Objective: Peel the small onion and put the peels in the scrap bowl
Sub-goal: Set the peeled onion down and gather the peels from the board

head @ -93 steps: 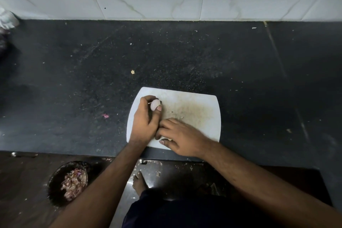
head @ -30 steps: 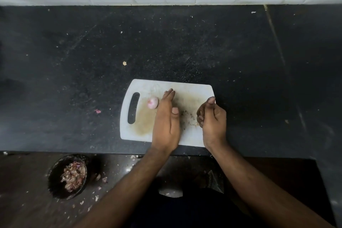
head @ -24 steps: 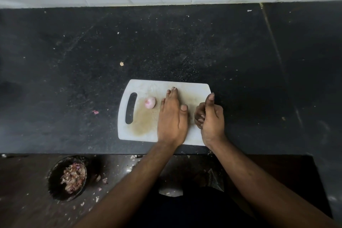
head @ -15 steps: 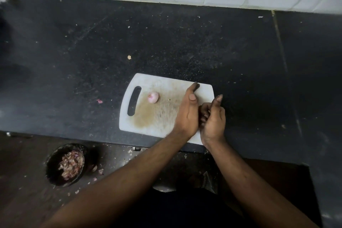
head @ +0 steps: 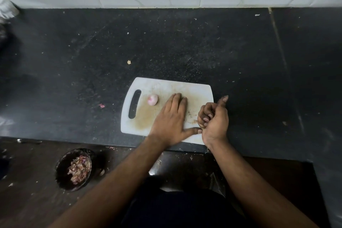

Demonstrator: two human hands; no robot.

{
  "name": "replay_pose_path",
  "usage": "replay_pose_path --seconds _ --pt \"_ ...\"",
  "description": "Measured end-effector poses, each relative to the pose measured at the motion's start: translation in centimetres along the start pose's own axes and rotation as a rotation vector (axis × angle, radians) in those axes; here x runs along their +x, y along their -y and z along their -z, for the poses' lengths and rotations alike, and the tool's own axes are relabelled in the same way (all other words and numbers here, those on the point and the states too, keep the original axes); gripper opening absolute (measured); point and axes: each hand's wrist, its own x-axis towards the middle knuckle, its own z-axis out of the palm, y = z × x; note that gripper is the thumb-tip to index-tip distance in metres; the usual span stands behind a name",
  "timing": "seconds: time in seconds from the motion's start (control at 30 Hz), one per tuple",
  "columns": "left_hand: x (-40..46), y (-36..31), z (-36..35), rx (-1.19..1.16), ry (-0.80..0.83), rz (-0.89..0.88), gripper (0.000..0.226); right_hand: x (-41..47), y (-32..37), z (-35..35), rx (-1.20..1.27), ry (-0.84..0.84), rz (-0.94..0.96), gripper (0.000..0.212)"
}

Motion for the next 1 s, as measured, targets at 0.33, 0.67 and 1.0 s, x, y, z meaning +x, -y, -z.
replay_pose_path --seconds 0.33,0.67,1.0 --pt "5.2 1.5 0.7 -0.017 -0.195 -0.083 0.039 0.1 -0.2 0.1 0.013 0.027 0.001 0.064" --pt "-0.8 -0.6 0.6 -0.497 -0.238 0.198 0.046 0.2 -0.3 -0.1 0.003 0.040 0.023 0.062" --pt "2.7 -4.5 1.4 -1.005 -0.302 0.492 0.062 0.0 -0.3 -0.2 -0.055 0.033 0.023 0.064"
